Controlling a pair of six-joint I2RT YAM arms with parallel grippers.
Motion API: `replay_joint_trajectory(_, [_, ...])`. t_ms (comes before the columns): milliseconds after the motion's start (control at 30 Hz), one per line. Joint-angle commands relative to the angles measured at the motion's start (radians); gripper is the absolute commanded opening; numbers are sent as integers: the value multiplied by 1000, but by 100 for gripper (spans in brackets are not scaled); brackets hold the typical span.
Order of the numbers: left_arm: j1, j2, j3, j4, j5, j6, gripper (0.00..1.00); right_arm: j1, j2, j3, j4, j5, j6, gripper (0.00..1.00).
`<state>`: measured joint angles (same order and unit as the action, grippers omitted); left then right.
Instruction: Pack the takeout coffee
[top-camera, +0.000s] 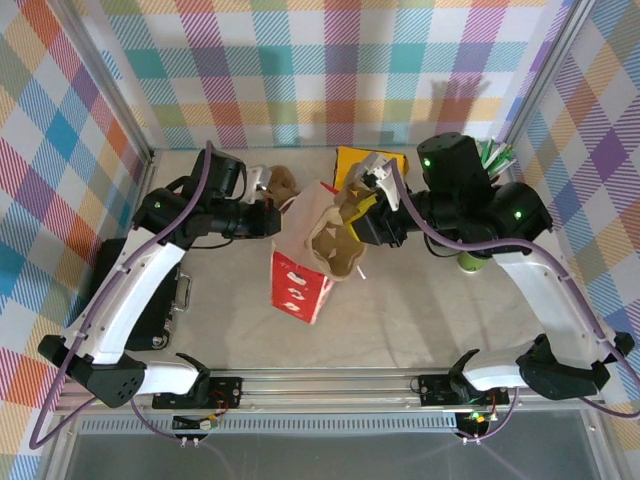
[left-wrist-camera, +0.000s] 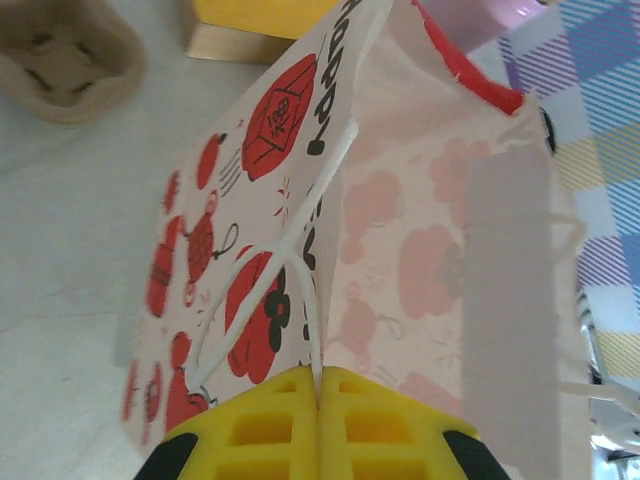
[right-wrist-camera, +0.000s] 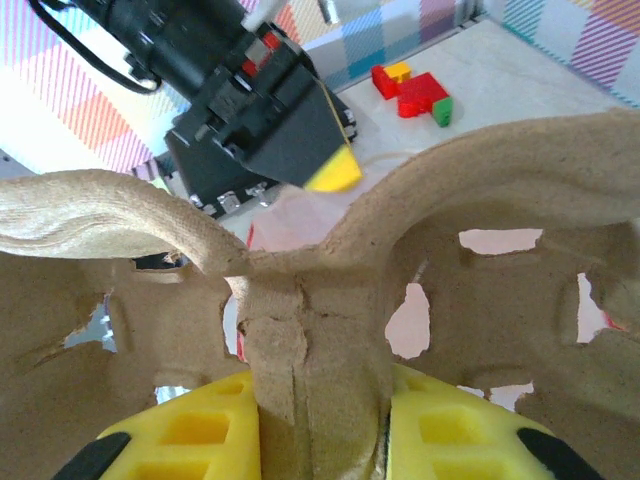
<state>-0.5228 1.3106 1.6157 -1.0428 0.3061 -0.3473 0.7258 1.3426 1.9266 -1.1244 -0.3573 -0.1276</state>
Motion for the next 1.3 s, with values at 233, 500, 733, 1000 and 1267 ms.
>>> replay_joint_trajectory(233, [-8,-6,-199,286,227,124,0,-82,74,-50,-67,-335,-19,26])
replay_joint_trajectory(500, [-8,40,-220,297,277,231,0,-129,135,-160,-61,-415,-53,26])
replay_joint_trajectory(733, [-8,56,-217,289,335,301,0,-166,197,-187,-93,-403,-127,26])
replay_joint_trajectory(1000, [-8,50,-217,251,375,376,0,-221,248,-213,-120,-309,-161,25])
replay_joint_trajectory(1267, [-8,52,-228,224,423,434,0,-220,266,-270,-107,-164,-137,27])
